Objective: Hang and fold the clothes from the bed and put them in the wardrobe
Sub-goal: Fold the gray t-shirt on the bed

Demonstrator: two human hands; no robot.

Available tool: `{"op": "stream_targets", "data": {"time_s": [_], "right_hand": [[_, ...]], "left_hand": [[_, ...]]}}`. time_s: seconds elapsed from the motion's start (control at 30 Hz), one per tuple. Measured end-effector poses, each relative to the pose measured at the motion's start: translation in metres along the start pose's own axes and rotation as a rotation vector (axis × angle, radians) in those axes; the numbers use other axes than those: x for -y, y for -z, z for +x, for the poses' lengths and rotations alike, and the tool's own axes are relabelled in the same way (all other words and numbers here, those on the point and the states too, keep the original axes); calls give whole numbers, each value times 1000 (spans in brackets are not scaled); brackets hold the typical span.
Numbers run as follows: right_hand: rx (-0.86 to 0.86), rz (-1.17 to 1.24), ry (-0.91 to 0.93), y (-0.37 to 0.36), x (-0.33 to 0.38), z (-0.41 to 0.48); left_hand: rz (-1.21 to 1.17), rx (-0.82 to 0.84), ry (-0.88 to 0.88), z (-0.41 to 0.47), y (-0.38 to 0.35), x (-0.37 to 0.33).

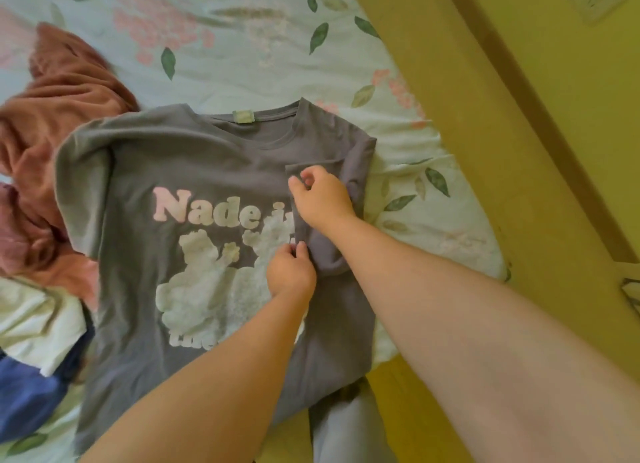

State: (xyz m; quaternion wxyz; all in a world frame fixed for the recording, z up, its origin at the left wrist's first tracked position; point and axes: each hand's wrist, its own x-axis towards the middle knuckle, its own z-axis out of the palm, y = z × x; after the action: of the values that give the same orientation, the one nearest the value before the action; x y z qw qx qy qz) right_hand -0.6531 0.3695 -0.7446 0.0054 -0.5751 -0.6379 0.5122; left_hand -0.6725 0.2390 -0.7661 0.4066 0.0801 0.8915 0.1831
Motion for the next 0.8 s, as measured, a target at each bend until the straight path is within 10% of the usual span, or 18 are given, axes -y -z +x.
{"op": "stream_targets", "data": {"time_s": [0.37,0.63,0.8], "right_hand": [[-321,-429,282,27,4,12],[44,-1010,105,86,13,44],[25,-802,218,81,19,59]], "left_hand": [[196,235,-340,28,34,13],[-151,264,-143,37,35,-33],[-76,18,-212,43,27,-36]]}}
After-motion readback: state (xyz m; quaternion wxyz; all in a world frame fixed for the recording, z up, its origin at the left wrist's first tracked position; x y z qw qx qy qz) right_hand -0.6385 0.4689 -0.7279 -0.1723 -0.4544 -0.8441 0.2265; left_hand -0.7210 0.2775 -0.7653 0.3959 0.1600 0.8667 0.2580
